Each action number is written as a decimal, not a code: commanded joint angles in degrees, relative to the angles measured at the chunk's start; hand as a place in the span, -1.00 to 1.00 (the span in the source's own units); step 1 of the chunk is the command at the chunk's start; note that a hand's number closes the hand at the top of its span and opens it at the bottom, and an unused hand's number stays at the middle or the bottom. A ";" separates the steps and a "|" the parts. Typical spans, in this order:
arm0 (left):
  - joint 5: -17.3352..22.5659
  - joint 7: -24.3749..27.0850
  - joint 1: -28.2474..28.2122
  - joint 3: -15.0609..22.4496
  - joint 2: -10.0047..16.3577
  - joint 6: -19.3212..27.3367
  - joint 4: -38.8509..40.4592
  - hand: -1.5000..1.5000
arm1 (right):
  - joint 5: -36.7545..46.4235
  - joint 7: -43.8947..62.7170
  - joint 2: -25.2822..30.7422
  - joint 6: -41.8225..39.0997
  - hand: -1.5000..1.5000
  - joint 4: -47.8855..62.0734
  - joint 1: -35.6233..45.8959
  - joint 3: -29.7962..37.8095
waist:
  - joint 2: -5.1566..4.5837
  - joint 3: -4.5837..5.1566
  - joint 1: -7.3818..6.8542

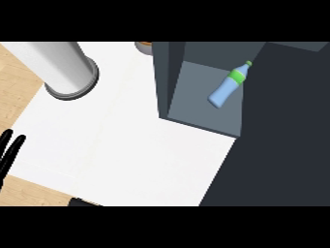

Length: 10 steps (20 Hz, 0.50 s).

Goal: Pick up the bottled water, place it into the cabinet and close the cabinet

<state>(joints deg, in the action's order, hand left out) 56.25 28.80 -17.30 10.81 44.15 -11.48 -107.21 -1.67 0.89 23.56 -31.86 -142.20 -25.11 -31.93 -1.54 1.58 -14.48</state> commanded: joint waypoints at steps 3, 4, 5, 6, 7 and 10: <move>0.57 -0.42 0.15 -0.75 0.77 -0.94 0.88 -1.00 | 1.75 7.35 0.49 -2.38 1.00 0.09 6.86 -6.89 | -0.40 0.29 -0.46; 0.63 -0.58 0.05 -0.92 0.96 -0.83 0.90 -1.00 | 1.69 7.68 0.14 -2.02 1.00 -0.41 7.20 -7.21 | -0.02 0.28 0.01; 1.03 -0.47 0.08 -1.18 1.18 -1.64 0.82 -1.00 | 1.54 7.87 -0.35 -1.73 1.00 0.62 8.28 -6.92 | -0.17 0.25 -0.39; 1.16 -0.51 0.18 -1.00 0.91 -1.62 1.07 -1.00 | 1.10 8.43 -0.88 -1.34 1.00 0.57 8.81 -7.18 | -0.23 0.19 0.52; 1.40 -0.50 0.18 -1.50 1.28 -1.91 1.05 -1.00 | 0.56 8.35 -1.27 -1.11 1.00 0.76 9.15 -7.01 | -0.30 0.27 -0.15; 1.29 -0.12 0.17 -1.54 1.07 -2.34 1.21 -1.00 | -0.72 9.57 -2.42 -0.29 1.00 2.34 9.84 -6.98 | -0.63 0.23 0.10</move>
<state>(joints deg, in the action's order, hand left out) 57.27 28.44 -17.08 9.62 45.13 -13.06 -106.18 -1.94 5.17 24.00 -33.49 -141.79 -17.49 -32.72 -1.75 1.89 -14.34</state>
